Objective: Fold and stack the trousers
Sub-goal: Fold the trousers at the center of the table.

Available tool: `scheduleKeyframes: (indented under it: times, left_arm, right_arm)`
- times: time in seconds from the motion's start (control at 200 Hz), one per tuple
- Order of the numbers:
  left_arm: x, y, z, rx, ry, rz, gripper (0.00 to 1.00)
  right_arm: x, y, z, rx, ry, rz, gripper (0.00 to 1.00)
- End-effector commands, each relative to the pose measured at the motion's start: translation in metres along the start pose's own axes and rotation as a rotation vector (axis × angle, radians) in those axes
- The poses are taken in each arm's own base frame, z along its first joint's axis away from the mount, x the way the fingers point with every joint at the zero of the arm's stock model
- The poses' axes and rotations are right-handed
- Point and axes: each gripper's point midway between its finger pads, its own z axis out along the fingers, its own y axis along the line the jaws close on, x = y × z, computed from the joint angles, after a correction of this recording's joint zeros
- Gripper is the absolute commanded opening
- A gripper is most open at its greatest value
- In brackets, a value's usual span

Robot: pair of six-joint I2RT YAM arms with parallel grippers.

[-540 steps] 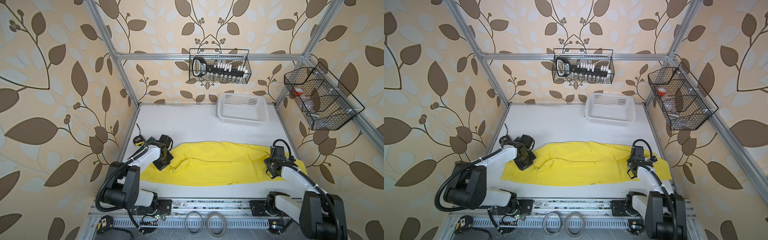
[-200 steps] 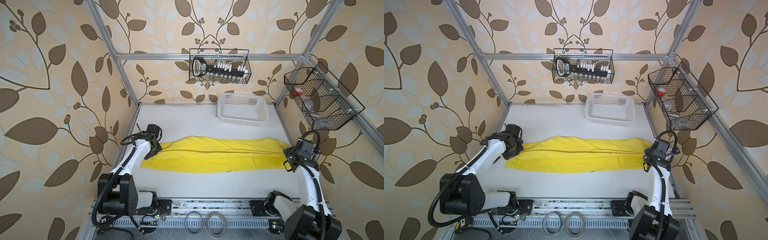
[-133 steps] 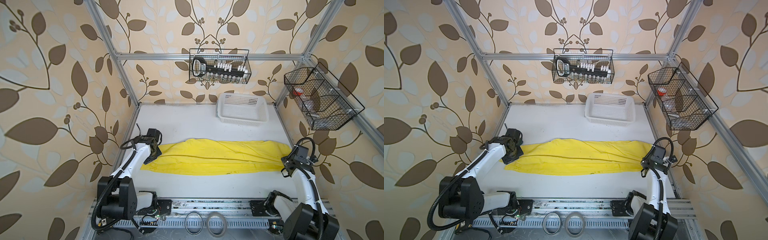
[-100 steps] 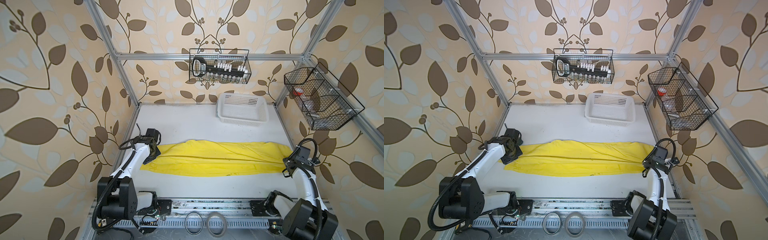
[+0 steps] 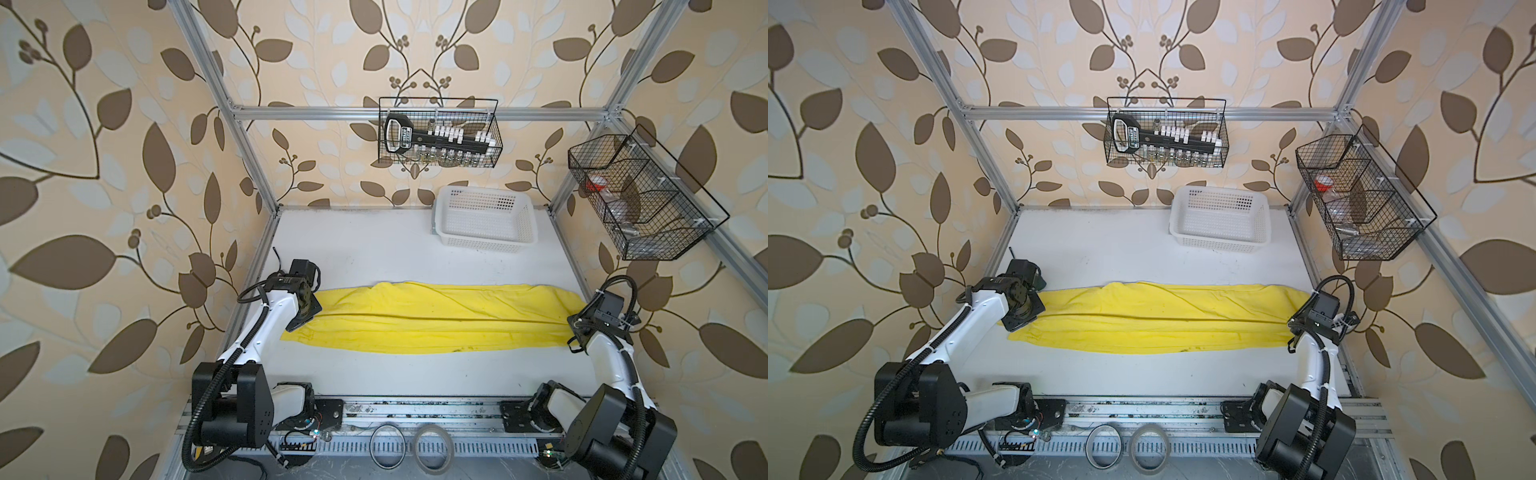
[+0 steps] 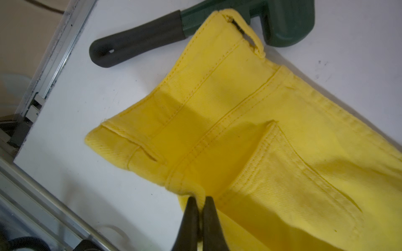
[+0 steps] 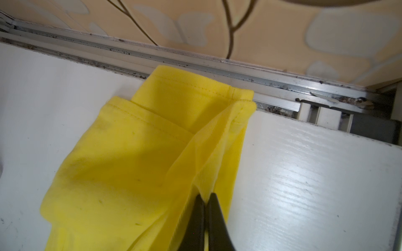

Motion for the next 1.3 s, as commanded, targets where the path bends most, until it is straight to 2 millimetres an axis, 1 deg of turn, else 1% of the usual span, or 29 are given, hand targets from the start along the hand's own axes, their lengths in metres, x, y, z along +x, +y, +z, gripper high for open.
scheduleKeyframes:
  times: [0.0,0.17,0.255,0.38,0.51,0.575,0.6,0.655,0.71,0.785,0.835,0.905,0.97,1.03,1.045,1.075,1.095,1.255,1.295]
  left_arm:
    - [0.001,0.014,-0.003,-0.041,0.0,-0.036,0.0]
    - [0.003,0.014,-0.004,-0.034,0.0,-0.044,0.0]
    - [0.006,0.014,-0.002,-0.036,0.011,-0.05,0.0]
    - [0.004,0.014,-0.007,-0.024,0.005,-0.064,0.01]
    - [0.002,0.016,-0.016,-0.016,-0.017,-0.078,0.08]
    - [0.002,0.018,-0.019,-0.013,-0.024,-0.087,0.16]
    - [0.002,0.017,-0.02,-0.009,-0.024,-0.09,0.18]
    - [0.002,0.017,-0.022,-0.001,-0.024,-0.098,0.18]
    - [0.001,0.017,-0.025,0.002,-0.026,-0.103,0.2]
    - [-0.001,0.019,-0.032,0.007,-0.042,-0.107,0.23]
    - [-0.004,0.019,-0.038,0.016,-0.062,-0.11,0.24]
    - [-0.008,0.016,-0.044,0.045,-0.082,-0.105,0.28]
    - [-0.009,0.007,-0.045,0.086,-0.073,-0.094,0.32]
    - [-0.004,0.0,-0.038,0.113,-0.039,-0.093,0.36]
    - [-0.003,-0.002,-0.036,0.116,-0.029,-0.094,0.38]
    - [0.0,-0.004,-0.03,0.115,-0.006,-0.092,0.39]
    - [0.002,-0.005,-0.027,0.111,0.007,-0.092,0.43]
    - [0.007,-0.018,-0.008,0.131,0.062,-0.096,0.45]
    - [0.008,-0.019,-0.005,0.13,0.072,-0.099,0.51]
  right_arm:
    - [-0.01,-0.005,0.002,0.022,-0.058,0.002,0.0]
    - [-0.012,-0.005,0.0,0.019,-0.069,-0.004,0.0]
    - [-0.012,-0.002,-0.001,-0.001,-0.061,0.002,0.06]
    - [-0.018,-0.002,-0.007,0.006,-0.077,0.017,0.2]
    - [-0.026,-0.003,-0.019,0.001,-0.106,0.058,0.27]
    - [-0.025,-0.002,-0.021,-0.011,-0.106,0.071,0.29]
    - [-0.023,-0.002,-0.021,-0.017,-0.098,0.082,0.3]
    - [-0.017,0.003,-0.02,-0.048,-0.074,0.096,0.31]
    - [-0.012,0.01,-0.024,-0.074,-0.068,0.092,0.33]
    - [-0.015,0.025,-0.037,-0.113,-0.093,0.067,0.34]
    - [-0.018,0.033,-0.047,-0.135,-0.114,0.059,0.38]
    - [-0.017,0.049,-0.055,-0.191,-0.126,0.028,0.39]
    - [-0.008,0.059,-0.054,-0.204,-0.103,-0.02,0.44]
    - [0.006,0.067,-0.049,-0.205,-0.068,-0.077,0.47]
    - [0.01,0.068,-0.047,-0.204,-0.054,-0.084,0.47]
    - [0.019,0.07,-0.043,-0.211,-0.023,-0.102,0.47]
    - [0.023,0.073,-0.04,-0.22,-0.007,-0.111,0.47]
    - [0.052,0.08,-0.019,-0.247,0.082,-0.189,0.48]
    - [0.058,0.079,-0.016,-0.238,0.105,-0.209,0.48]
